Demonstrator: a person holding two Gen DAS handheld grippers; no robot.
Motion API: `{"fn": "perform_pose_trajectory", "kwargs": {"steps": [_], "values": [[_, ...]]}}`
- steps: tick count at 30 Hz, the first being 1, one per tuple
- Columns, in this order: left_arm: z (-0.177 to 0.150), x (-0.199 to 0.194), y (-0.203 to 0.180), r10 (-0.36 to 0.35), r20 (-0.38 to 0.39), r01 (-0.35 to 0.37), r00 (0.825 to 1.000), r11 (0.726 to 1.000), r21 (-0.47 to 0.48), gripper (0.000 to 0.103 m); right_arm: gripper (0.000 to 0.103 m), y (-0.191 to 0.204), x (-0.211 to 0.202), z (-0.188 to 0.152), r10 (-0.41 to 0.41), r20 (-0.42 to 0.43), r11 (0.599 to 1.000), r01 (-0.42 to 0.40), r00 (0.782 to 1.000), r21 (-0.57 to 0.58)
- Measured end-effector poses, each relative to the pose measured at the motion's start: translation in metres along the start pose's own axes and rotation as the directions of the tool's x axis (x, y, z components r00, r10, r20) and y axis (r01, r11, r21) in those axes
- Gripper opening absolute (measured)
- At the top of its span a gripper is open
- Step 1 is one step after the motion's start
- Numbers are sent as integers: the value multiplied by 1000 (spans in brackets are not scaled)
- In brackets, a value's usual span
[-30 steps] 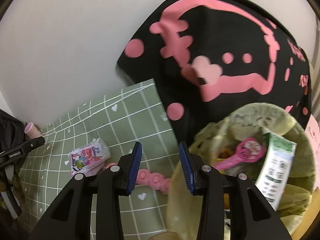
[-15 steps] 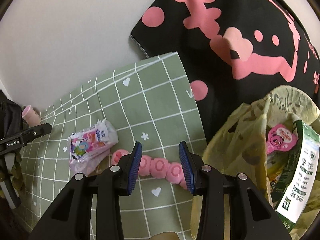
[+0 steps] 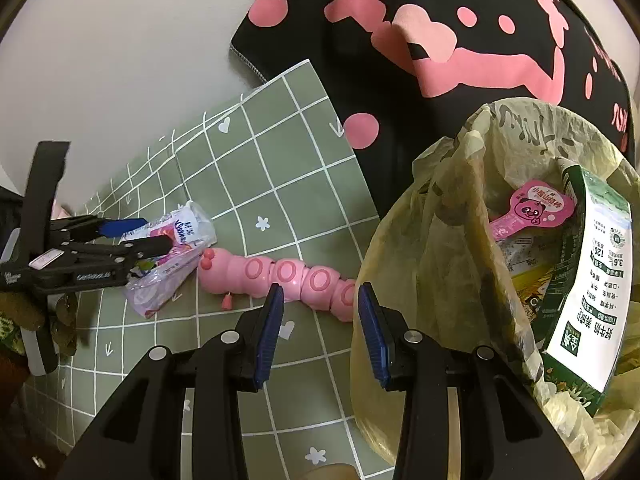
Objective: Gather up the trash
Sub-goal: 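Move the left tool to the pink tissue packet and close on it, then grasp the pink translucent wrapper with the right tool while the left tool lifts the packet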
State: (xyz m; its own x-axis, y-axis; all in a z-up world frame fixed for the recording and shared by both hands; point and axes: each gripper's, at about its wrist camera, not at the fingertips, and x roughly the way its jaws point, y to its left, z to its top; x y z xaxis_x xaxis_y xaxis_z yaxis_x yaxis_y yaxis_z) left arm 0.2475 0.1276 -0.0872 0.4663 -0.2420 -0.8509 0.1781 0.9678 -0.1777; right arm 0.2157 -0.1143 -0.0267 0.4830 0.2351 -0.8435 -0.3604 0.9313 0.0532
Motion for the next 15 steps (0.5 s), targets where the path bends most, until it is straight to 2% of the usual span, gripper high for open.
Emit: {"fn": "perform_pose_trajectory", "kwargs": {"steps": [1,3,4,6,9,15], "values": [[0,0,2,-9,-5,9,1000,1000,-23,44,37,1,0,1,5,0,1000,-5,1000,-4],[-4,-5,7,-25,9,26,1000,998,-61,14,37,3,2,3,29,-4,1000,-29,1000,-11],[-7,-7,9,-20,9,20,1000,997,-79,7,39,6,5,4,42,-11,999,-42,999,-18],[-13,-16,20,-17,33,21,999,991,-135,7,44,13,10,5,64,-22,997,-65,998,-34],[-25,-37,38,12,75,5,997,974,-225,7,44,30,19,6,125,-41,990,-127,991,-55],[-58,-72,71,140,109,-92,984,929,-359,7,44,66,39,3,236,-106,966,-245,966,-85]]}}
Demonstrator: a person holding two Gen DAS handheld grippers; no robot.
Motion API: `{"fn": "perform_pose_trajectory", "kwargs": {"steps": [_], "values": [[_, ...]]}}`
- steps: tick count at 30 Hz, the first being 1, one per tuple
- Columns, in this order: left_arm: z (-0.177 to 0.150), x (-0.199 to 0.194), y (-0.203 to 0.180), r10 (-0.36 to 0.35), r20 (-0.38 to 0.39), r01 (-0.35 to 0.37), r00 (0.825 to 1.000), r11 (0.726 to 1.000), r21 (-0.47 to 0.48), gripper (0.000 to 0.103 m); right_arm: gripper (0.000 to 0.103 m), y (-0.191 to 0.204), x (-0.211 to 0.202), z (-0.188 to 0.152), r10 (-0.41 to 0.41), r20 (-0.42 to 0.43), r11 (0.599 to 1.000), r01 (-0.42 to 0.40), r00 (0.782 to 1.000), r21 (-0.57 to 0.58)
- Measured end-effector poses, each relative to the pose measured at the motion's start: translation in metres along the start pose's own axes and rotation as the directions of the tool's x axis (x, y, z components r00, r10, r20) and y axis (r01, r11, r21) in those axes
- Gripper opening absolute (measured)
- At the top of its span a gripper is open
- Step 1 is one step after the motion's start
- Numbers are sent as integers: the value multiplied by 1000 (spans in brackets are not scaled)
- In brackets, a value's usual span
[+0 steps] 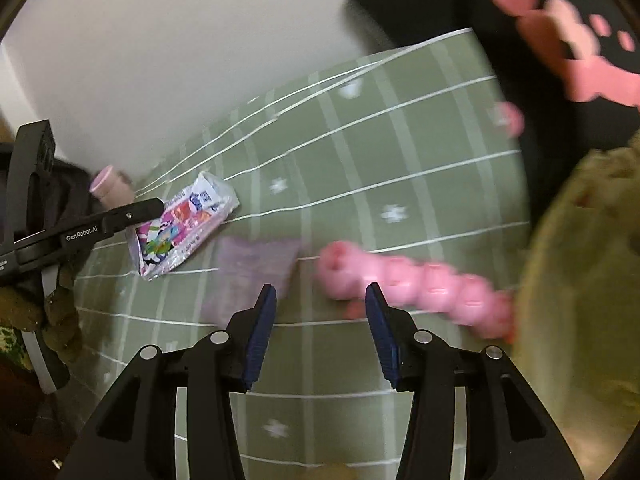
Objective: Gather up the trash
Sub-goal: 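Grasp the pink translucent wrapper with the right tool while the left tool lifts the packet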
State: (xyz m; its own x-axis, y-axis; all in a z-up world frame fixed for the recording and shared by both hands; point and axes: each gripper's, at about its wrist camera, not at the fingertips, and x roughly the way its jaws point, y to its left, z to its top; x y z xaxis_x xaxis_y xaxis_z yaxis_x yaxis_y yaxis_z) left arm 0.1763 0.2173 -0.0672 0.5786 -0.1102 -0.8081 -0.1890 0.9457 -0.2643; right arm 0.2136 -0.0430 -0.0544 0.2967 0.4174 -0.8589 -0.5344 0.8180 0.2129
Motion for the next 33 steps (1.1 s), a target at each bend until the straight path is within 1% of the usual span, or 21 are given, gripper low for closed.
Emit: {"fn": "perform_pose_trajectory", "kwargs": {"steps": [4,8,10,12,16,19,21,27,30,31,33], "values": [[-13,-11,26,59,5,-58,998,997,-52,7,44,18,24,0,34,-36,999,-35,999,-28],[-22,-19,50,71,4,-70,997,992,-104,7,44,28,43,-1,4,-62,999,-6,998,-35],[-25,-16,50,82,1,-81,997,992,-101,7,44,28,50,-3,-14,-75,1000,13,997,-26],[-29,-16,48,94,3,-93,996,991,-96,7,40,30,51,-2,-29,-68,999,26,997,-41],[-28,-17,55,83,8,-81,997,991,-108,7,33,37,55,1,-41,-71,997,37,997,-67],[-28,-14,58,74,3,-73,997,991,-115,7,23,42,57,1,-63,-72,995,56,995,-83],[-28,-13,58,66,-1,-66,998,991,-118,7,14,43,58,1,-62,-71,995,56,996,-85],[-28,-8,51,53,-5,-53,999,992,-112,7,5,49,51,6,-11,-58,994,4,998,-108],[-27,-6,48,47,-6,-47,999,993,-112,9,5,49,41,9,1,-34,993,-5,999,-121],[-27,-6,48,45,-5,-46,999,993,-110,10,5,48,38,10,2,-25,993,-5,1000,-117],[-26,-9,46,39,3,-39,999,994,-102,19,5,43,32,11,-1,-7,994,0,1000,-107]]}}
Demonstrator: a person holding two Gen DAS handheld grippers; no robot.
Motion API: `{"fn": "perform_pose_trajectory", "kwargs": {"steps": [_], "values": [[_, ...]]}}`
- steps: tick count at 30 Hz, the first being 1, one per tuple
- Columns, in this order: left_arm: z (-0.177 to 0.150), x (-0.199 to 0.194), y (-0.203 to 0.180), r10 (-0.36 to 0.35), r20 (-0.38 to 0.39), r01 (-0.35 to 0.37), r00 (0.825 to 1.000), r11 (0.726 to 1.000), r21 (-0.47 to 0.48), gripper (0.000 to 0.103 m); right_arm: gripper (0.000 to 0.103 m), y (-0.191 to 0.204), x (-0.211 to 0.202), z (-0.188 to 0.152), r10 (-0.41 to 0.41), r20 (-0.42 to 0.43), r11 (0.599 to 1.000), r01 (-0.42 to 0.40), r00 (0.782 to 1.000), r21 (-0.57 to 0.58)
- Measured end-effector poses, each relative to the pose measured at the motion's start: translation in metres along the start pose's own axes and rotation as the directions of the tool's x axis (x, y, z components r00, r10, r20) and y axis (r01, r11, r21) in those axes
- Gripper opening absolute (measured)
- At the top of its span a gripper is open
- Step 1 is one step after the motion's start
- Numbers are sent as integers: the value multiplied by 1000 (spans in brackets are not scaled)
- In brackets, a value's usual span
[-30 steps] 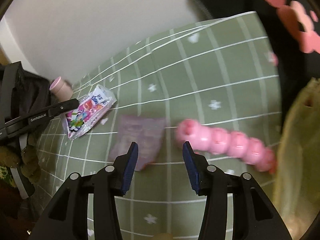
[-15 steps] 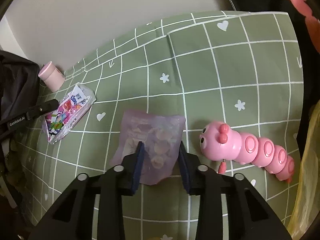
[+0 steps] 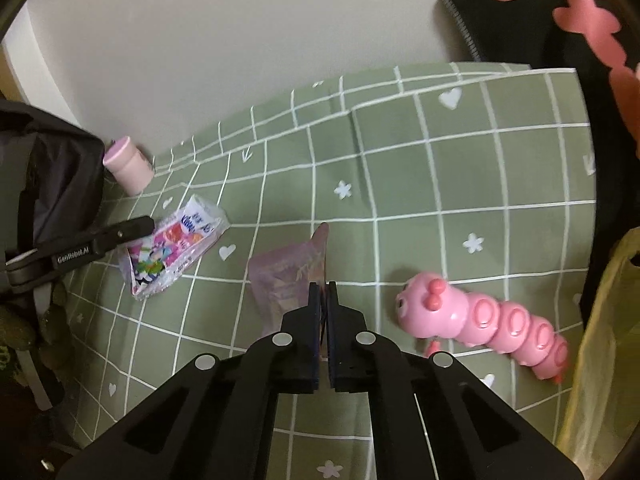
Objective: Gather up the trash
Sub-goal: 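Grasp the pink translucent wrapper with the right tool while the left tool lifts the packet, then carry both held items over the trash bag and open both tools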
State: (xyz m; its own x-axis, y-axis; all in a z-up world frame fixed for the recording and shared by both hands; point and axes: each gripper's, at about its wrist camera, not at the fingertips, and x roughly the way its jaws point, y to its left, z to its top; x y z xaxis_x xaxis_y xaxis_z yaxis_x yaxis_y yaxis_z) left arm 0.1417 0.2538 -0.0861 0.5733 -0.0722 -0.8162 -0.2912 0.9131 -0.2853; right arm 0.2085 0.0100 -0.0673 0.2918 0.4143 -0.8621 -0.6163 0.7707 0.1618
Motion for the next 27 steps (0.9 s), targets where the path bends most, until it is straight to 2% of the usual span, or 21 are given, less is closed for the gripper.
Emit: {"fn": "perform_pose_trajectory", "kwargs": {"steps": [2,3,9,14,15,16,17,20,27], "values": [[-1,-3,-3,-12,3,12,1000,1000,17,32,4,-6,-8,-1,-9,18,1000,8,1000,9],[-2,-3,-4,-9,2,9,1000,1000,27,34,4,-9,-12,-2,-12,26,1000,12,1000,14],[-11,6,-16,15,-24,-14,1000,998,62,35,5,-25,-40,-12,-49,68,998,46,996,50],[-14,13,-25,68,-29,-65,997,995,80,35,4,-31,-62,-26,-82,88,994,75,993,79],[-14,12,-25,75,-25,-73,997,994,77,32,5,-33,-66,-29,-88,92,993,79,992,90],[-14,12,-25,82,-23,-80,996,994,77,16,4,-35,-70,-32,-92,96,991,83,991,101],[-13,11,-25,87,-26,-85,996,994,75,6,4,-36,-74,-34,-97,102,990,86,990,110],[-8,7,-25,53,-16,-52,998,997,53,3,4,-37,-83,-37,-111,123,988,97,986,117],[7,-26,-58,-10,84,0,996,992,126,1,5,-47,-117,-42,-155,194,982,130,969,137]]}}
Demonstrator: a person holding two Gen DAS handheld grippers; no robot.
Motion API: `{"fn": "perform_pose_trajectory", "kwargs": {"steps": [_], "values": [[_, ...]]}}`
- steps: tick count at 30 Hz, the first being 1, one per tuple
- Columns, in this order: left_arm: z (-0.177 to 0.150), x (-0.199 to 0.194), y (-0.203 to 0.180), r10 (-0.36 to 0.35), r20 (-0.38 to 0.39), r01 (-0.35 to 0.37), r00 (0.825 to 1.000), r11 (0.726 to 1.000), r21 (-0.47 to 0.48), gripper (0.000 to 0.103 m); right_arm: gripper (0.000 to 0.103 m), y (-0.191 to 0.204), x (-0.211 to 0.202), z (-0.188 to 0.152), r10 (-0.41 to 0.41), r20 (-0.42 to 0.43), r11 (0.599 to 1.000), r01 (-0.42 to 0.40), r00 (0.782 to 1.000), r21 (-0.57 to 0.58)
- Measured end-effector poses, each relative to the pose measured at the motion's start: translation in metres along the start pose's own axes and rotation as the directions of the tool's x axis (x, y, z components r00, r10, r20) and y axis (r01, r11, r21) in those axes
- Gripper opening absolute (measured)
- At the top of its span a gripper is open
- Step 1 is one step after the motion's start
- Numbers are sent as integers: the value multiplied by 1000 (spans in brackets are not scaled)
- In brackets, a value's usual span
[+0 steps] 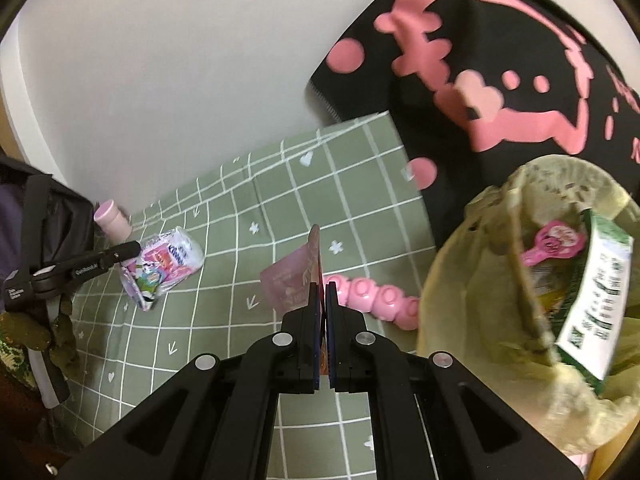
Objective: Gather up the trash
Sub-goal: 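Carry both held items over the trash bag and open both tools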
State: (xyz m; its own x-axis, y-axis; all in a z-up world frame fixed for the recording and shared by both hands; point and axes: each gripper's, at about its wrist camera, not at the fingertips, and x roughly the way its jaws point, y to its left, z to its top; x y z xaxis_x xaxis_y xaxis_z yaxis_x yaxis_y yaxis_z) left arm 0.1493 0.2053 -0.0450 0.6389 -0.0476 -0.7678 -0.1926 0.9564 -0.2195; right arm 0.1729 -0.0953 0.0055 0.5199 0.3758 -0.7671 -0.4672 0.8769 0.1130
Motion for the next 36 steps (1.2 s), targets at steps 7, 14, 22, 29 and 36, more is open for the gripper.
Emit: {"fn": "perform_pose_trajectory", "kwargs": {"steps": [7,14,22,29,36], "values": [[31,-32,-50,-72,105,61,992,993,106,1,5,-21,-32,8,-47,76,999,45,996,26],[63,-65,-101,-199,182,161,963,966,203,1,5,-44,-69,26,-112,163,993,105,980,55],[94,-89,-194,-397,198,309,896,879,364,1,5,-85,-125,45,-245,266,969,224,932,107],[97,-70,-269,-527,87,445,846,786,429,1,5,-138,-165,34,-388,285,917,336,876,214],[78,-21,-324,-550,-76,529,832,743,410,1,5,-186,-183,7,-470,246,864,387,848,322]]}}
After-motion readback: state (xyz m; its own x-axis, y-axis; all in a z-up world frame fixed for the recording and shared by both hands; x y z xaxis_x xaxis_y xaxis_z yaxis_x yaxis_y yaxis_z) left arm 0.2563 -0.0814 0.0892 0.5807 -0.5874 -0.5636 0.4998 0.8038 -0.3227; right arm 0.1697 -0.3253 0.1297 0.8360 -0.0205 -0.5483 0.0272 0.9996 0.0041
